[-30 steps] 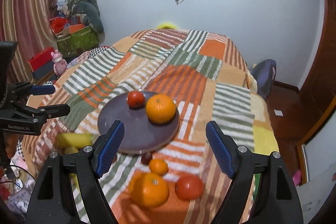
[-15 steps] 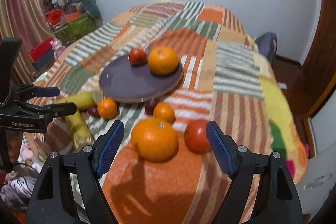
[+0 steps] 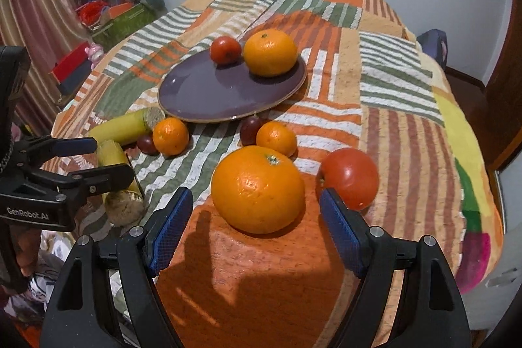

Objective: Organize fruits
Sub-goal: 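Move left tool to the green sugarcane piece while right tool grasps another large orange, then close left tool around the green sugarcane piece and lift it while right tool holds the orange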

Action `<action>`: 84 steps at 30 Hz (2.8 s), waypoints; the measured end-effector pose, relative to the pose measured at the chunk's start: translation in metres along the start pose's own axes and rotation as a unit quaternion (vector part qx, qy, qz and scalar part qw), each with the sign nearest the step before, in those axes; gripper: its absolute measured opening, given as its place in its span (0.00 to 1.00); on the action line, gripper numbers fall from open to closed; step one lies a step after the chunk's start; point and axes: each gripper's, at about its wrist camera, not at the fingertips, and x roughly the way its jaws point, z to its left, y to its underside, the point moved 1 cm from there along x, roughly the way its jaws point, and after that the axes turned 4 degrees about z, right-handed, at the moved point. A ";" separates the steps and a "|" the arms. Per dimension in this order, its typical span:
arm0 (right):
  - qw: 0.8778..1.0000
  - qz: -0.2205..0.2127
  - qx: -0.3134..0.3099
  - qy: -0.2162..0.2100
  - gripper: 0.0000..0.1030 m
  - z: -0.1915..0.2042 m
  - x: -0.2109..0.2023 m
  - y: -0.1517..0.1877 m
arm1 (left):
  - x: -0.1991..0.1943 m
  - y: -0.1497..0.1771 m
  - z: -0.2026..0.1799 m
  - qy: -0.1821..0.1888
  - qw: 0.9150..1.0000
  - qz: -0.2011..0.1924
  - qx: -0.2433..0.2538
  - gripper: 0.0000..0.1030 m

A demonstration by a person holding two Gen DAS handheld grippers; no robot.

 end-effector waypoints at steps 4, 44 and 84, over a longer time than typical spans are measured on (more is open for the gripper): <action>1.000 0.008 0.005 -0.011 0.75 0.000 0.007 0.001 | 0.002 0.003 -0.006 -0.017 1.000 -0.008 0.008 1.00; 0.999 -0.028 -0.014 -0.039 0.61 -0.003 -0.006 0.006 | 0.008 0.014 -0.011 0.040 0.996 0.083 0.013 0.53; 0.999 -0.029 -0.032 -0.024 0.60 0.008 -0.006 -0.015 | -0.020 -0.012 0.010 0.041 0.998 0.021 0.042 0.37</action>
